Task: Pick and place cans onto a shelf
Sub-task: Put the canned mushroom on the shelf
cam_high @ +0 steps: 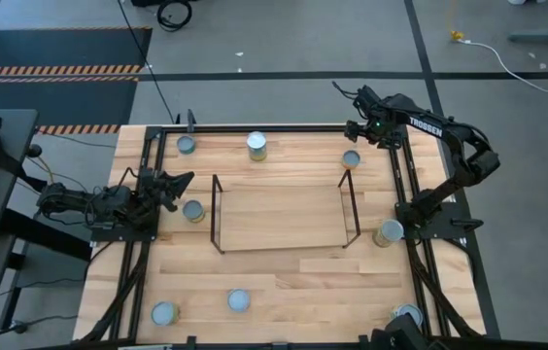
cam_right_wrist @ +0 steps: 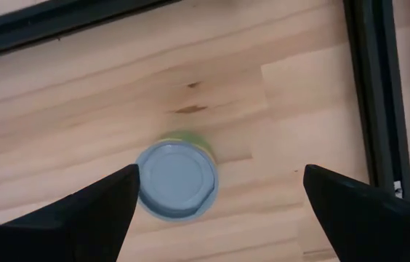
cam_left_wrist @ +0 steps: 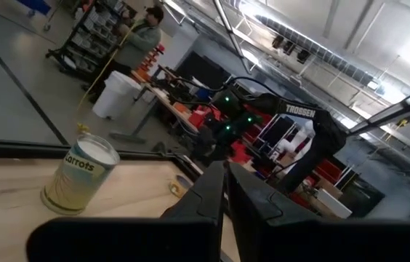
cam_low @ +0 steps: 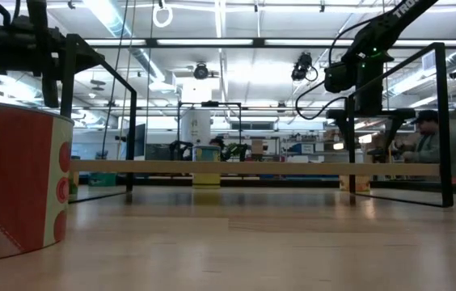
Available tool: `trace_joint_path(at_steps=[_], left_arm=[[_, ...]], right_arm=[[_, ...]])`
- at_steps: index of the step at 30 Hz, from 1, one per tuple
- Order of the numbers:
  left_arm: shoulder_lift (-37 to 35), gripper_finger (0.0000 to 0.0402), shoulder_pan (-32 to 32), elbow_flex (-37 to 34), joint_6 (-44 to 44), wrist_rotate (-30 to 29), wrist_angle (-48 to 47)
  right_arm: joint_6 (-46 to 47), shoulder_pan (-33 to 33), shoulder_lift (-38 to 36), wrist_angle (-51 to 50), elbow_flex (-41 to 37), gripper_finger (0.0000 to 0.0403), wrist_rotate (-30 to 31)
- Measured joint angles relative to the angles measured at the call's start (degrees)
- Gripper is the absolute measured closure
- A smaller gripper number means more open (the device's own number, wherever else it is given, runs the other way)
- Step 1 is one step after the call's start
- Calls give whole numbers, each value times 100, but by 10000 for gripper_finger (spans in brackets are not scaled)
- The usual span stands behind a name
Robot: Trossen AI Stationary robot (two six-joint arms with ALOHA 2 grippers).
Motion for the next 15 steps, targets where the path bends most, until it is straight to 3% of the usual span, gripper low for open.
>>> trace_joint_path(at_steps=[9, 15], left_arm=[[0, 376, 0, 2, 21, 0, -43], [0, 376, 0, 2, 24, 0, -71]], right_arm=[[92, 10, -2, 21, -27, 8, 119], [322, 116, -4, 328, -647, 8, 119]])
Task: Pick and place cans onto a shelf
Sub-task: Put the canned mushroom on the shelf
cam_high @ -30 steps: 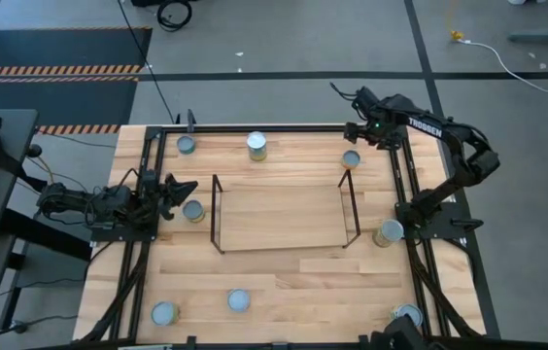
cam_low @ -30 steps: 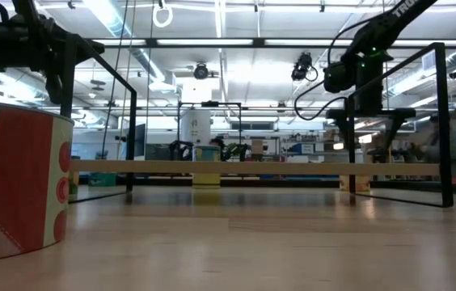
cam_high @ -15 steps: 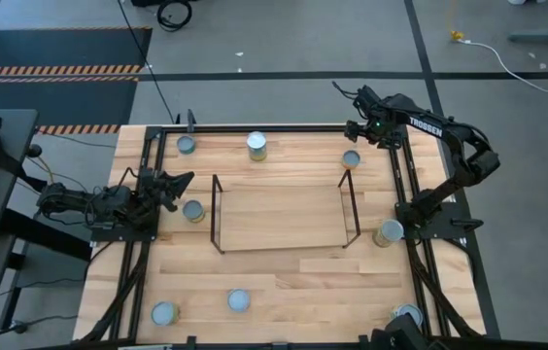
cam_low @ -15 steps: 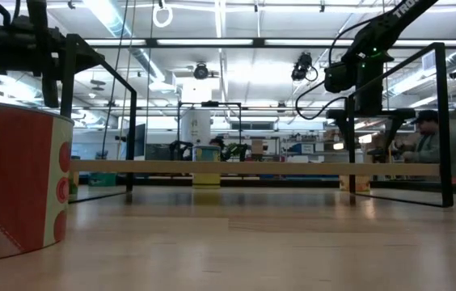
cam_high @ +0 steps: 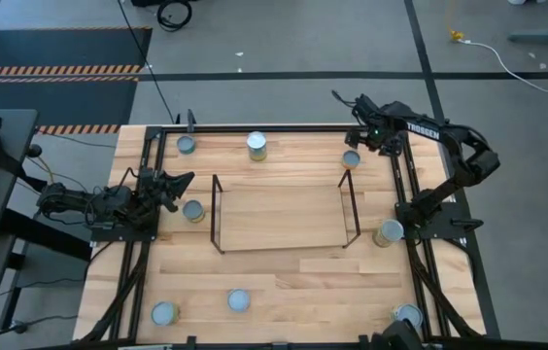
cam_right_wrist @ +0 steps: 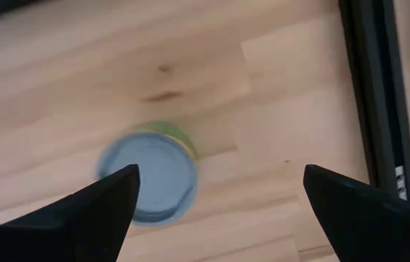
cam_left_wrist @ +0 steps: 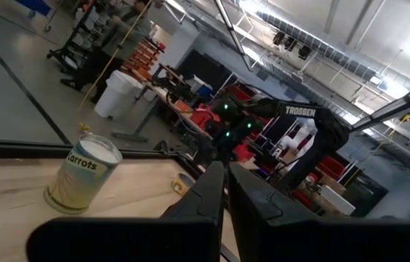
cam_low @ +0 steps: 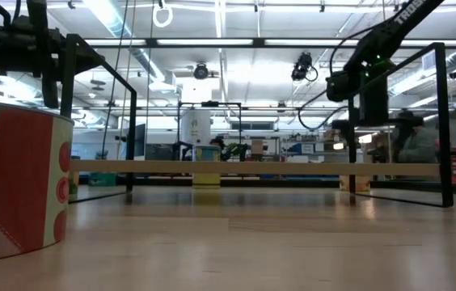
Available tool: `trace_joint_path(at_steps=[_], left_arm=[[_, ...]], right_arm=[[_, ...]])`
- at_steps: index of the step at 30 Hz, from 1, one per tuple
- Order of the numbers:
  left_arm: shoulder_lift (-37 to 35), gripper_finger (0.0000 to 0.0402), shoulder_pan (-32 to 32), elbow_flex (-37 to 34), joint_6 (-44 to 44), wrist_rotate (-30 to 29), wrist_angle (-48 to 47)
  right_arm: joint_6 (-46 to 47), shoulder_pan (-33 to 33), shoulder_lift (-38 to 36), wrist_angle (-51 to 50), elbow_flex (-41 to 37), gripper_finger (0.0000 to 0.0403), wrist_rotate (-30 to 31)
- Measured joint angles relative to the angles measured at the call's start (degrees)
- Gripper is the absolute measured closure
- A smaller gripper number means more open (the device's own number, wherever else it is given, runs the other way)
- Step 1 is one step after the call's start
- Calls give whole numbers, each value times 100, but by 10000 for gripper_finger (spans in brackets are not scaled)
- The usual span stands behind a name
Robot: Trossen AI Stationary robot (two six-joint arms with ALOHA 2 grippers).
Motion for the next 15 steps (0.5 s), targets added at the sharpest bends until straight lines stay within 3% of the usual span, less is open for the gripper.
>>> trace_joint_path(at_steps=[9, 15], left_arm=[[0, 376, -1, -1, -4, 139, -3], [0, 376, 0, 0, -2, 97, -6]], right_arm=[[462, 297, 0, 1254, -573, 9, -255], [618, 357, 79, 1413, -585, 13, -219]])
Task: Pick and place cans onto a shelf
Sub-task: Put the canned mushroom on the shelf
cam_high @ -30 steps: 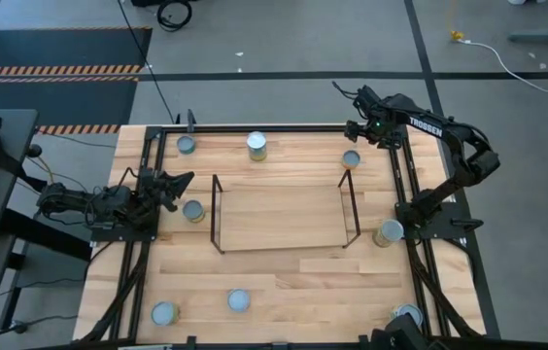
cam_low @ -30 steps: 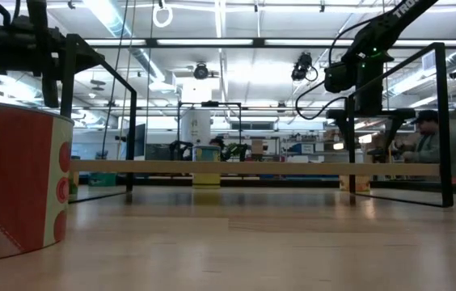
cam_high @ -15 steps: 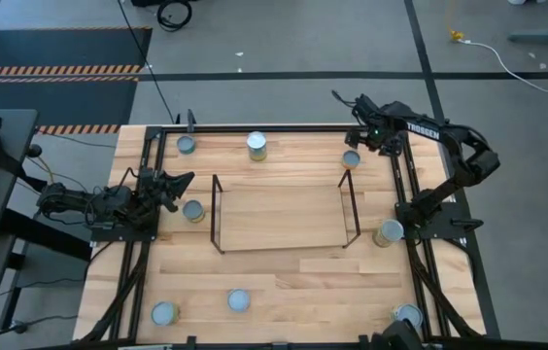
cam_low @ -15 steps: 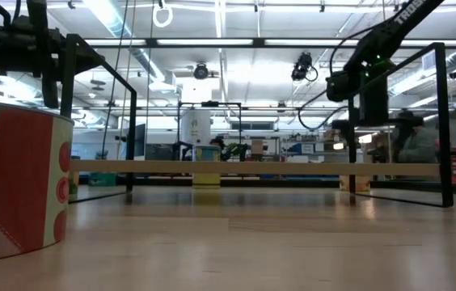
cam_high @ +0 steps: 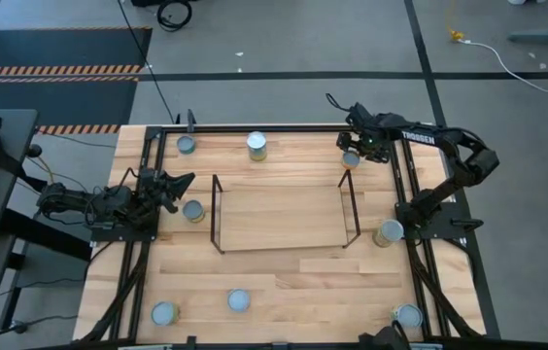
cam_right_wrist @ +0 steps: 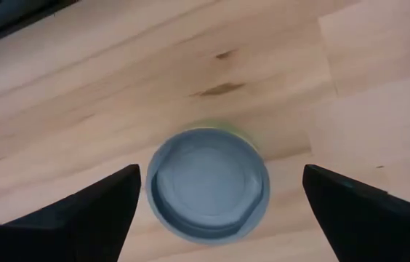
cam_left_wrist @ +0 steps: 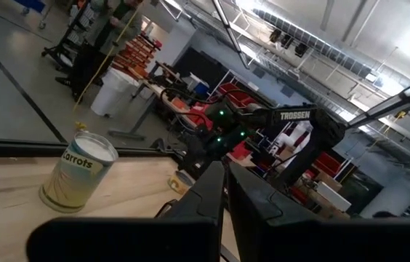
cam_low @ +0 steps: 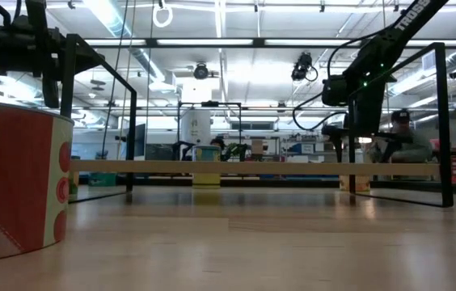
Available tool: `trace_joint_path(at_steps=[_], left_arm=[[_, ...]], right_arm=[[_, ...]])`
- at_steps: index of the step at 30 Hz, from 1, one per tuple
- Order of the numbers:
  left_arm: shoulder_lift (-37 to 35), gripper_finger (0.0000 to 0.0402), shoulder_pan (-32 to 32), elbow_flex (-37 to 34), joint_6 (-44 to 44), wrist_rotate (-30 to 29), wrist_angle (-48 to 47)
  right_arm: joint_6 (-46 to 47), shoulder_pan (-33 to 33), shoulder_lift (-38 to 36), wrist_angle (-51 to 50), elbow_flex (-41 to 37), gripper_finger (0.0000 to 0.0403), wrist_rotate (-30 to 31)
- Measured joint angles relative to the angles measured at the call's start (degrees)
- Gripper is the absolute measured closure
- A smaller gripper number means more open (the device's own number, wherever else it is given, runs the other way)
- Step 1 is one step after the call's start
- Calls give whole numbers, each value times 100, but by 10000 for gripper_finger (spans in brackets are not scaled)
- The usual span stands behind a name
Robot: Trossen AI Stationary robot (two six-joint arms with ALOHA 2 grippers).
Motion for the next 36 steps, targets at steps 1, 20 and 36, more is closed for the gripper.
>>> trace_joint_path(at_steps=[1, 20, 36], left_arm=[[0, 376, -2, -2, -2, -4, 0], [0, 376, 0, -1, -52, -5, 11], [0, 376, 0, 0, -49, -5, 7]], right_arm=[[0, 2, 58, -9, -2, 14, -20], [168, 664, 901, 426, 24, 32, 289], [157, 657, 861, 300, 48, 122, 470]])
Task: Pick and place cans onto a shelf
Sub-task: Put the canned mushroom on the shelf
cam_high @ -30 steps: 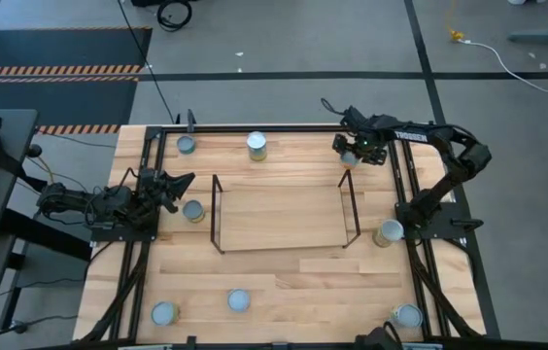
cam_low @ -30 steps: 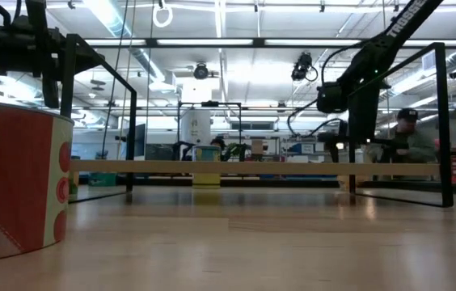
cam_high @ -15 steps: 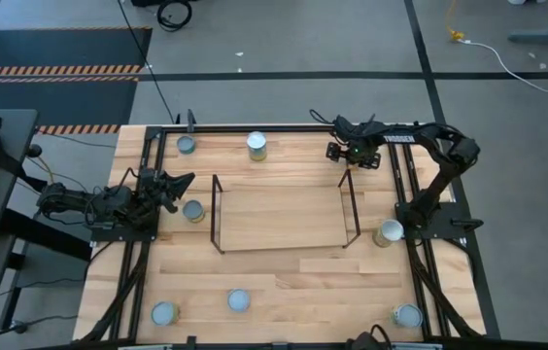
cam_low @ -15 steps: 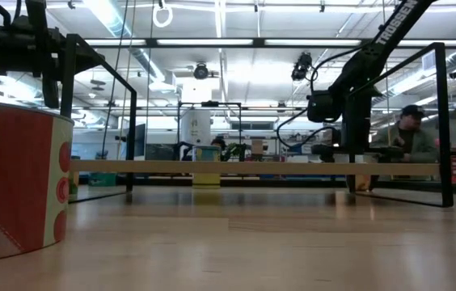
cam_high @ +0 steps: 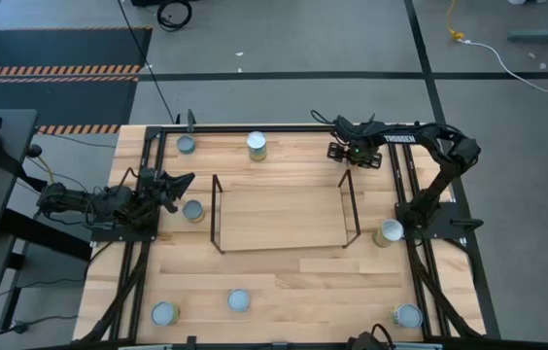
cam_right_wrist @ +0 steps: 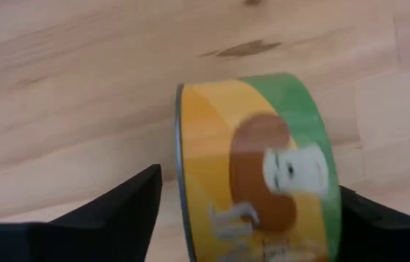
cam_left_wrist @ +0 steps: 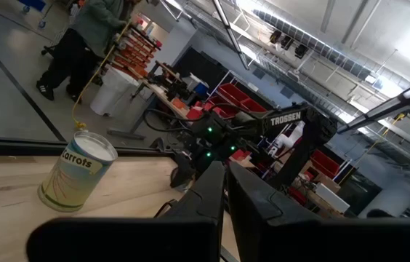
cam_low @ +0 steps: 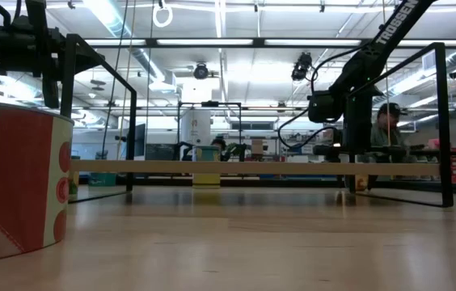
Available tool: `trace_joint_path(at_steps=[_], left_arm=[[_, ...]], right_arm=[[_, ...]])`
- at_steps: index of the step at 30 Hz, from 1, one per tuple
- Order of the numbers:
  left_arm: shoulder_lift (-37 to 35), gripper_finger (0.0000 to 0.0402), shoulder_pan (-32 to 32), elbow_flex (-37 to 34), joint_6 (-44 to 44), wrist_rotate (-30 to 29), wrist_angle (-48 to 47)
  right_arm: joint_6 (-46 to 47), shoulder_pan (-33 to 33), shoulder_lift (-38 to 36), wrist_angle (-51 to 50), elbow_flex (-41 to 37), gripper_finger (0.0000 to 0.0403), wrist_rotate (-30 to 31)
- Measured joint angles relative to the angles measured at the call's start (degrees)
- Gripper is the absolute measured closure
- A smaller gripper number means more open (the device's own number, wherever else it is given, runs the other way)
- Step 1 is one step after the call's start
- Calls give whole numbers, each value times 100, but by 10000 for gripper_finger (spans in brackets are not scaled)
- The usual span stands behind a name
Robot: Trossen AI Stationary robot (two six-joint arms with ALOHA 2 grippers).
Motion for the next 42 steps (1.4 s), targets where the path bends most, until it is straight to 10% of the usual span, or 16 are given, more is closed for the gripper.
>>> trace_joint_path(at_steps=[16, 42], left_arm=[[0, 376, -1, -1, 3, -2, -16], [0, 376, 0, -1, 5, -4, -59]], right_arm=[[-395, -153, -4, 107, 348, 258, 395], [-582, 68, -914, 613, 507, 256, 643]])
